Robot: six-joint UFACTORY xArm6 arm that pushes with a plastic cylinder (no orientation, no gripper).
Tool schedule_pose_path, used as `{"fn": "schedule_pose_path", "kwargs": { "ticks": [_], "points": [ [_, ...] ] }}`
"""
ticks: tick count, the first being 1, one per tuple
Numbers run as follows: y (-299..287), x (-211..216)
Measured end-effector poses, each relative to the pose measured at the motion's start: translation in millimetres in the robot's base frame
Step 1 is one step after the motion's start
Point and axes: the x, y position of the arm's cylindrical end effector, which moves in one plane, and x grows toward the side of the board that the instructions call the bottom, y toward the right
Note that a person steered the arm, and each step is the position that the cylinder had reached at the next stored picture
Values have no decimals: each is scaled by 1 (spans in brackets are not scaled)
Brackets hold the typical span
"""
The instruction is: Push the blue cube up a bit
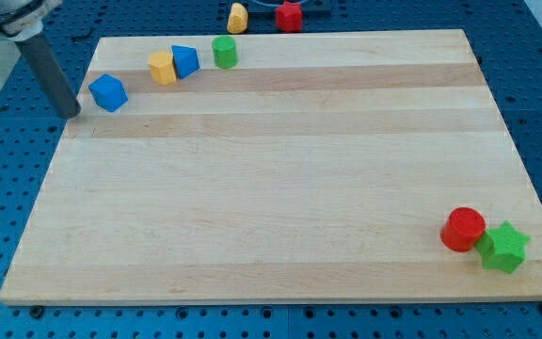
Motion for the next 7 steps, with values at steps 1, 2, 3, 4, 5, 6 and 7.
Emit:
{"fn": "schedule_pose_path", "kwargs": {
  "ticks": [1, 2, 3, 4, 5, 6, 7],
  "points": [
    [43, -8],
    [54, -58],
    [54, -110],
    [54, -118],
    [54, -118],
    [54, -110],
    [54, -102]
  ]
}}
